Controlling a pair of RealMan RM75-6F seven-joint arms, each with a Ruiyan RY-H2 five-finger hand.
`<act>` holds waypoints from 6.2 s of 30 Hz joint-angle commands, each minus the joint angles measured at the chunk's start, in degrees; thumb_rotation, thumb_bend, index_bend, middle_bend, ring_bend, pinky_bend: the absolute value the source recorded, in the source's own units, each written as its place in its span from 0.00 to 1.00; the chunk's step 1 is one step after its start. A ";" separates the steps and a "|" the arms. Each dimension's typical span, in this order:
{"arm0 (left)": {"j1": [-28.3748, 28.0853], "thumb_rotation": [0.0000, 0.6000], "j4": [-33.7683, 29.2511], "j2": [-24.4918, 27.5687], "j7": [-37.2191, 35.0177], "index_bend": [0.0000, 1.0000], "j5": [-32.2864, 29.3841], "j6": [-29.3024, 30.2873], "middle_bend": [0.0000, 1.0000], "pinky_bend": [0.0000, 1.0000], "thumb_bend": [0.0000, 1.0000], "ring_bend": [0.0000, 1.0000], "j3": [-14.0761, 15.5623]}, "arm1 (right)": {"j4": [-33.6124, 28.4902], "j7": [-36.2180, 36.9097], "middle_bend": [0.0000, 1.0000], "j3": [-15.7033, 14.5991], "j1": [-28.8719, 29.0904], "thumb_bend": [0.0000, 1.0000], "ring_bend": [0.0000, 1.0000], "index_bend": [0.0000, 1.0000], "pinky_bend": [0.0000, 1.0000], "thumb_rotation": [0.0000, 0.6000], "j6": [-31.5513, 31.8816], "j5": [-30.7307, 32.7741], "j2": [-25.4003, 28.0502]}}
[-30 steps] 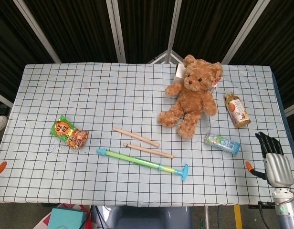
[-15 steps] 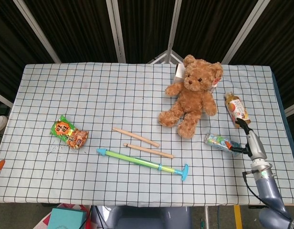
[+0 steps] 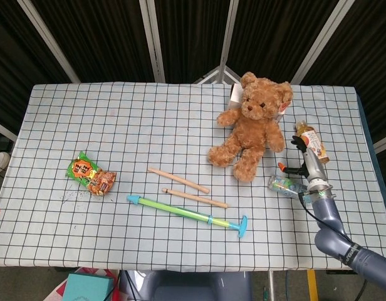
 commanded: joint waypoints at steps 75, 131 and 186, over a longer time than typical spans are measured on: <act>-0.78 1.00 -2.26 0.68 2.89 0.18 -3.88 -3.02 0.00 0.12 0.31 0.00 -0.62 | 19.32 -9.70 0.56 5.72 8.79 0.46 0.46 0.58 0.00 1.00 5.52 4.97 -16.64; -0.48 1.00 -2.51 0.75 2.70 0.18 -3.90 -2.50 0.00 0.12 0.31 0.00 -0.67 | 21.67 -6.27 0.56 6.54 6.97 0.46 0.46 0.58 0.00 1.00 4.47 -3.72 -17.25; -0.81 1.00 -2.65 0.98 2.01 0.18 -1.66 -3.29 0.00 0.12 0.31 0.00 0.50 | -12.31 -17.69 0.16 -18.29 -23.28 0.25 0.19 0.09 0.00 1.00 40.38 -35.48 5.56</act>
